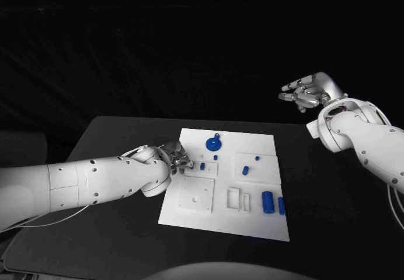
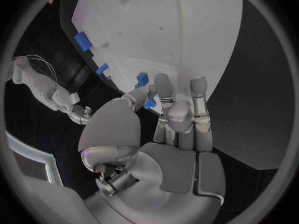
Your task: Assemble the parts on the task board
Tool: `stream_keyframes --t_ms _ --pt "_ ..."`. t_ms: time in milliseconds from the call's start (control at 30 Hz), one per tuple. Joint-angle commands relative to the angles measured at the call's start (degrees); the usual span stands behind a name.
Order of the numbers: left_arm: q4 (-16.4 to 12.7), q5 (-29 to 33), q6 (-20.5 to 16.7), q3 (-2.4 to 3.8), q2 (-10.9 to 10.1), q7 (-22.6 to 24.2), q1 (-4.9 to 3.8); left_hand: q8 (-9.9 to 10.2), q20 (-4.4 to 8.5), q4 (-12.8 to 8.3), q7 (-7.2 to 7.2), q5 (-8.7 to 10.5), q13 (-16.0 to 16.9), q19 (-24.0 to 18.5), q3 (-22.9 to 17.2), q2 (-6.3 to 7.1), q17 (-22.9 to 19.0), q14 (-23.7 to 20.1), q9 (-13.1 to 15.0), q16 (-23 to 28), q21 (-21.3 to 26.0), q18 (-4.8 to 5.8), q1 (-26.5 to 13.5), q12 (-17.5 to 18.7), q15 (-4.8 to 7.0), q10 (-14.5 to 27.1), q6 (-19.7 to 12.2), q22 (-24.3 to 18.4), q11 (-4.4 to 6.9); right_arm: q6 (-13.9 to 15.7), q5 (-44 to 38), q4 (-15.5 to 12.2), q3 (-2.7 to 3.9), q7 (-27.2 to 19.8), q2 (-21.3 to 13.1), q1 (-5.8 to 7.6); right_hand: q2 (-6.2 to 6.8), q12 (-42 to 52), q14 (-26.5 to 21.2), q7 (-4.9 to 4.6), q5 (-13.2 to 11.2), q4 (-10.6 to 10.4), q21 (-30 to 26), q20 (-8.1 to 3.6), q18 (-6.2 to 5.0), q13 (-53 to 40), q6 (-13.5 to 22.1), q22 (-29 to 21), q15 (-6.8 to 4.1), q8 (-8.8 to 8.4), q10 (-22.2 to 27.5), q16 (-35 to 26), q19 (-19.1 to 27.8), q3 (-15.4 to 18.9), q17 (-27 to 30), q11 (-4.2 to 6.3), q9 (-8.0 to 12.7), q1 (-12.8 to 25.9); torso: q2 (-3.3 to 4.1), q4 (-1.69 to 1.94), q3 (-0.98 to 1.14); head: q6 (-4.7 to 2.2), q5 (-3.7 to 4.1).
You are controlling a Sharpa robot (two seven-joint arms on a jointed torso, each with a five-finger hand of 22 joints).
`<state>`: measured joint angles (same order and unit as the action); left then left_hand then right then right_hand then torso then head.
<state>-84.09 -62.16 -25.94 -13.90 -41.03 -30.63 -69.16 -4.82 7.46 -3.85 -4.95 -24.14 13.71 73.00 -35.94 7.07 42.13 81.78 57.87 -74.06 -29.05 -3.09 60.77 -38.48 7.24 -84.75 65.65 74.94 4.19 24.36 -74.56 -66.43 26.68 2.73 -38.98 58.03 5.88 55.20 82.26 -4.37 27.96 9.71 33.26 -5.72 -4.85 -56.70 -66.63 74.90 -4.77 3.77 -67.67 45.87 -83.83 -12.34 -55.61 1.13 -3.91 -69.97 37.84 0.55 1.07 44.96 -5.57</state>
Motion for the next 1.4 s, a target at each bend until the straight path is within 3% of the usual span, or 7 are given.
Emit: stream_keyframes --t_ms 33,633,1100,1400 --pt "0.0 -0.3 -0.5 -0.04 0.2 0.4 0.11 -0.3 -0.53 -2.4 6.65 -0.17 -0.1 0.0 -2.2 -0.67 0.1 0.2 0.0 0.0 -0.3 -0.71 0.3 -0.2 0.31 -2.1 8.5 1.0 0.78 -0.7 0.0 0.0 0.03 -0.6 0.1 0.0 0.02 -0.2 -0.3 -0.04 0.2 -0.1 0.2 -0.1 -0.39 0.1 0.3 3.9 -0.02 -0.2 0.3 0.2 -2.1 0.2 -0.1 0.08 0.1 0.3 0.03 -0.02 0.0 -0.02 0.01" --pt "0.5 0.0 -1.0 -0.03 0.3 0.7 0.1 -0.3 -0.49 -2.3 6.63 -0.06 -0.1 0.1 -2.2 -0.8 0.2 0.2 0.0 0.0 -0.3 -0.7 0.1 -0.3 0.32 -2.1 8.4 1.0 0.77 -0.8 0.0 0.2 0.02 -0.6 0.2 0.0 0.07 -0.1 -0.3 -0.04 0.3 -0.3 0.2 -0.1 -0.39 0.1 0.4 3.9 -0.01 -0.21 0.3 0.2 -2.1 0.3 -0.1 0.07 0.1 0.1 0.03 0.02 0.0 -0.02 0.2" --pt "1.6 0.5 0.6 -0.03 1.2 0.5 0.14 -0.2 -0.44 -2.2 6.58 0.2 0.0 0.1 -2.0 -0.67 0.1 0.1 -0.3 0.0 -0.3 -0.64 0.4 -0.3 0.32 -2.1 8.2 1.0 0.76 -0.9 0.2 0.4 0.02 -0.6 0.2 0.0 0.07 -0.1 -0.3 -0.04 0.3 -0.3 0.2 -0.1 -0.39 0.1 0.4 3.9 -0.01 -0.21 0.3 0.2 -2.1 0.3 -0.1 0.07 0.1 0.1 0.02 -0.04 0.01 -0.02 0.15" --pt "1.8 0.7 1.9 -0.03 1.3 0.4 0.19 0.1 -0.49 -1.6 6.53 0.66 -0.1 0.1 -1.2 -0.16 0.2 0.2 -2.8 0.0 -0.1 -0.63 1.7 -0.2 0.3 -2.1 8.8 1.0 0.72 -1.0 0.2 0.4 0.02 -0.6 0.1 0.0 0.07 -0.1 -0.3 -0.04 0.3 -0.3 0.2 -0.1 -0.39 0.1 0.4 3.9 -0.01 -0.21 0.3 0.2 -2.1 0.3 -0.1 0.07 0.1 0.1 -0.01 0.01 0.04 0.08 0.22"
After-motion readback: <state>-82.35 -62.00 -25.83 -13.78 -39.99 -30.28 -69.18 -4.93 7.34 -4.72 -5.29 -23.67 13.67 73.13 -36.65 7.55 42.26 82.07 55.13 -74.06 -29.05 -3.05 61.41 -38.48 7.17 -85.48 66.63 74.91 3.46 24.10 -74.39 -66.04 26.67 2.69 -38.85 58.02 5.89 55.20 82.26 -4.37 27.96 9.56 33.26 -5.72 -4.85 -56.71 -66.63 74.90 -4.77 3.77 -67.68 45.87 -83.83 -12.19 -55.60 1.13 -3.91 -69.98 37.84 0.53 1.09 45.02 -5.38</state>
